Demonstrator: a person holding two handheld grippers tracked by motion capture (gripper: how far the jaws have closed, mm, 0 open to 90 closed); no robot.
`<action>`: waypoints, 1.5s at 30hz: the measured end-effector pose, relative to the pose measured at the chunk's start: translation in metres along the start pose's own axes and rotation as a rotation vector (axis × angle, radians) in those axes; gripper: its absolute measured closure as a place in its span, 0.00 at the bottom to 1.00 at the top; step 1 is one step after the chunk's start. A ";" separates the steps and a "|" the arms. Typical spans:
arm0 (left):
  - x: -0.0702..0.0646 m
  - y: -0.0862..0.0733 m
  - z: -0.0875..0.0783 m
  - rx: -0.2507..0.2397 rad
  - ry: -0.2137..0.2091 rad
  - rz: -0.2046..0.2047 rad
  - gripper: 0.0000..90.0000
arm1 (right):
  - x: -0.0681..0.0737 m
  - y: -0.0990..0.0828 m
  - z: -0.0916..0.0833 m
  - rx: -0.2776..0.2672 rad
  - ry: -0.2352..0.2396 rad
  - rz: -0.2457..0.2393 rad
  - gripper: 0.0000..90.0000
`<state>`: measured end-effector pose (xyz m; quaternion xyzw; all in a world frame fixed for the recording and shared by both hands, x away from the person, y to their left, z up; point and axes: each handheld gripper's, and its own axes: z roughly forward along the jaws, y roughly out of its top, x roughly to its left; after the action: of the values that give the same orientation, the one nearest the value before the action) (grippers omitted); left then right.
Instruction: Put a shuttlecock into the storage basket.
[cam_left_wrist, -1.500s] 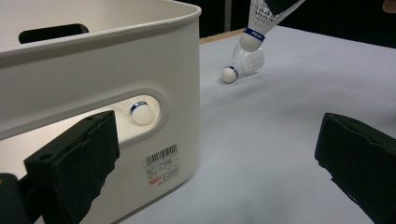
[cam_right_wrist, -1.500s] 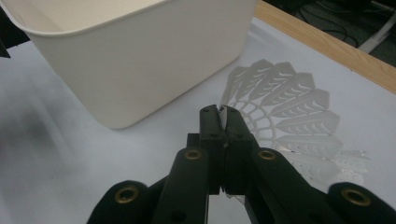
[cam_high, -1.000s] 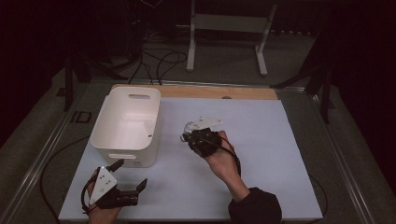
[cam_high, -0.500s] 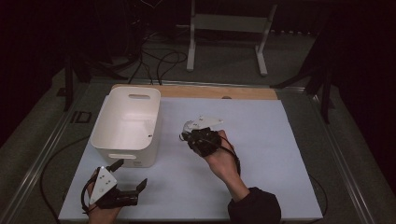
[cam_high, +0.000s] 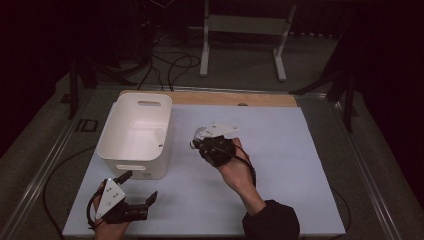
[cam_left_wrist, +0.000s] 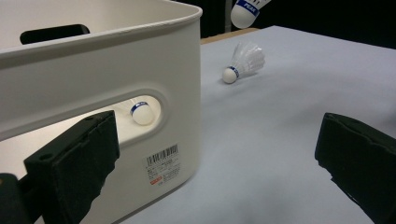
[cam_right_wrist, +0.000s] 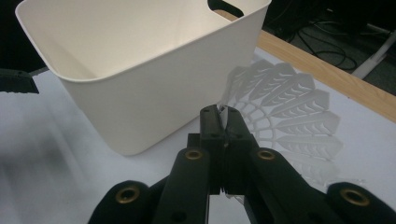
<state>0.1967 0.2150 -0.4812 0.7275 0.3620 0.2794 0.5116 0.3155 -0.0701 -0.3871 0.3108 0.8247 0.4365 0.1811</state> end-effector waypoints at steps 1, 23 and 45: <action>0.000 0.000 0.000 -0.001 0.000 -0.001 0.00 | 0.000 0.000 0.000 -0.002 0.002 0.001 0.99; 0.000 0.000 0.000 -0.001 0.001 -0.004 0.00 | 0.003 0.011 -0.001 -0.023 -0.004 -0.014 0.99; 0.000 0.000 0.000 -0.003 0.000 -0.003 0.00 | 0.010 0.022 -0.002 -0.049 0.007 -0.015 0.99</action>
<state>0.1967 0.2149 -0.4813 0.7263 0.3627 0.2792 0.5129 0.3151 -0.0552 -0.3680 0.2982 0.8167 0.4564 0.1890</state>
